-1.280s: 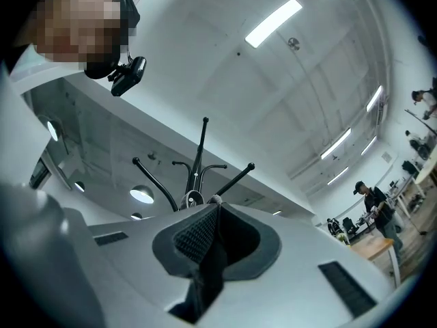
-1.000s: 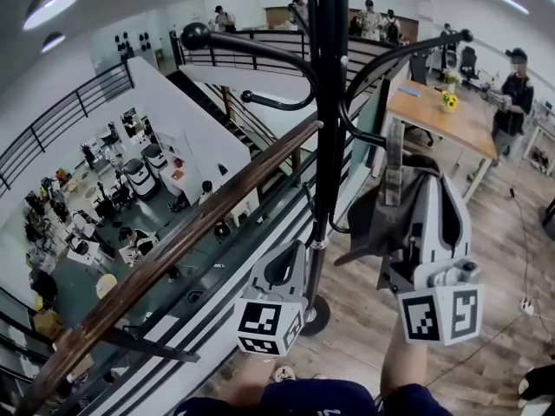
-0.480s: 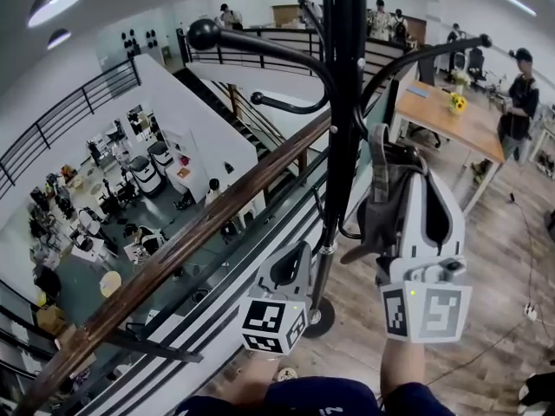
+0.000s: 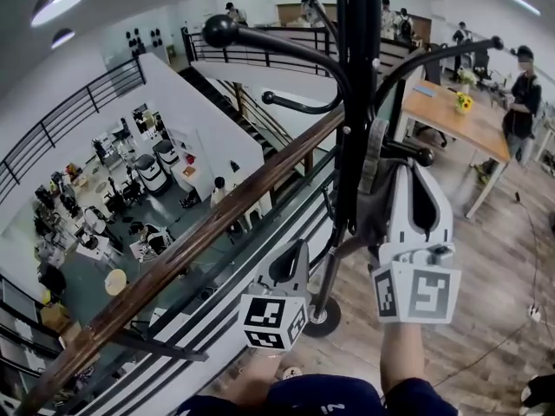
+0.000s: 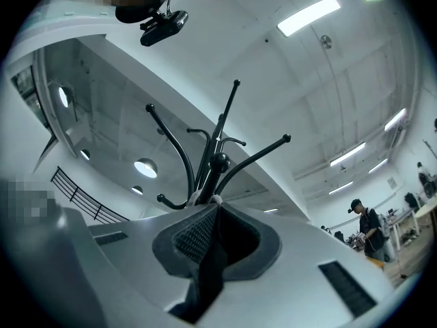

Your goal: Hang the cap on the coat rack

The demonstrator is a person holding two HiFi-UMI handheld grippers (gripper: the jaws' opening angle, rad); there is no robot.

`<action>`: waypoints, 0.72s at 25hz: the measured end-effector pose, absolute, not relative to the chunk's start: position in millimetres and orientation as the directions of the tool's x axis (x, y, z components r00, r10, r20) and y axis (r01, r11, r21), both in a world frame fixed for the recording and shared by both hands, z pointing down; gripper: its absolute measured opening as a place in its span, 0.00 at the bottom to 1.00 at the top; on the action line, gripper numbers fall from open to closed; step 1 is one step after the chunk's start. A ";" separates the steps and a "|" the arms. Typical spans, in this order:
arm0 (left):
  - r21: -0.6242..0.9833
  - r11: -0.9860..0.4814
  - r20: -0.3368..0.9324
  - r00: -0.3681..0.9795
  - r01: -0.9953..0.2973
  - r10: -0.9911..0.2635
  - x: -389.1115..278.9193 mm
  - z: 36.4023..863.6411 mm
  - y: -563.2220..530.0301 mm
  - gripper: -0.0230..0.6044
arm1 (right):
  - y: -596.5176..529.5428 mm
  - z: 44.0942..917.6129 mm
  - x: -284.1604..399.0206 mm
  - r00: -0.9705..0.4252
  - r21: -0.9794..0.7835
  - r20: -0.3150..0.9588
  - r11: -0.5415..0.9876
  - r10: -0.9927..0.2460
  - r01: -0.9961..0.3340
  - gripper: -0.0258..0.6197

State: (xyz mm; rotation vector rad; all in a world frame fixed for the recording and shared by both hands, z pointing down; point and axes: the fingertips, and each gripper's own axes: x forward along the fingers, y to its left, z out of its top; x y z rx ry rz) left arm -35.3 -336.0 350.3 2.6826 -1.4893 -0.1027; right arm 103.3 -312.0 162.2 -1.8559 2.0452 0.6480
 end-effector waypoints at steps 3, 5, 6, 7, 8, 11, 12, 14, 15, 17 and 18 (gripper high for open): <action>0.095 -0.528 -0.033 0.527 -0.844 -0.849 -34.6 348.1 -335.8 0.04 | -317.1 168.2 99.3 -0.123 0.125 -0.491 0.070 -0.863 -0.990 0.08; 0.087 -0.533 -0.031 0.533 -0.841 -0.846 -32.8 349.0 -334.1 0.04 | -317.4 171.3 97.9 -0.122 0.128 -0.485 0.068 -0.866 -0.989 0.08; 0.085 -0.534 -0.027 0.534 -0.841 -0.845 -32.1 350.3 -333.4 0.04 | -317.6 172.3 97.7 -0.125 0.132 -0.482 0.070 -0.867 -0.989 0.08; 0.086 -0.535 -0.024 0.535 -0.841 -0.845 -31.4 351.9 -332.7 0.04 | -317.9 173.2 97.7 -0.131 0.134 -0.478 0.075 -0.869 -0.988 0.08; 0.087 -0.535 -0.019 0.535 -0.841 -0.844 -30.5 353.8 -332.0 0.04 | -317.9 174.3 98.2 -0.137 0.134 -0.473 0.083 -0.870 -0.987 0.08; 0.086 -0.541 -0.010 0.542 -0.837 -0.840 -26.6 358.3 -328.1 0.04 | -314.4 178.1 101.4 -0.154 0.123 -0.463 0.109 -0.873 -0.986 0.10; 0.086 -0.543 -0.013 0.544 -0.835 -0.839 -25.4 358.5 -326.0 0.04 | -312.6 178.9 101.5 -0.165 0.123 -0.460 0.121 -0.872 -0.985 0.11; 0.085 -0.543 -0.024 0.543 -0.835 -0.839 -24.0 357.1 -321.9 0.04 | -309.5 179.9 98.9 -0.201 0.134 -0.447 0.157 -0.872 -0.978 0.20; 0.085 -0.541 -0.028 0.541 -0.837 -0.841 -23.5 356.3 -320.2 0.04 | -308.1 180.6 97.0 -0.223 0.143 -0.438 0.177 -0.871 -0.974 0.27; 0.085 -0.537 -0.033 0.536 -0.839 -0.843 -22.4 355.9 -316.6 0.04 | -303.5 183.2 94.9 -0.255 0.159 -0.421 0.206 -0.870 -0.965 0.38; 0.087 -0.535 -0.034 0.535 -0.840 -0.844 -21.7 356.5 -314.7 0.04 | -300.4 185.0 94.5 -0.266 0.165 -0.416 0.215 -0.870 -0.963 0.41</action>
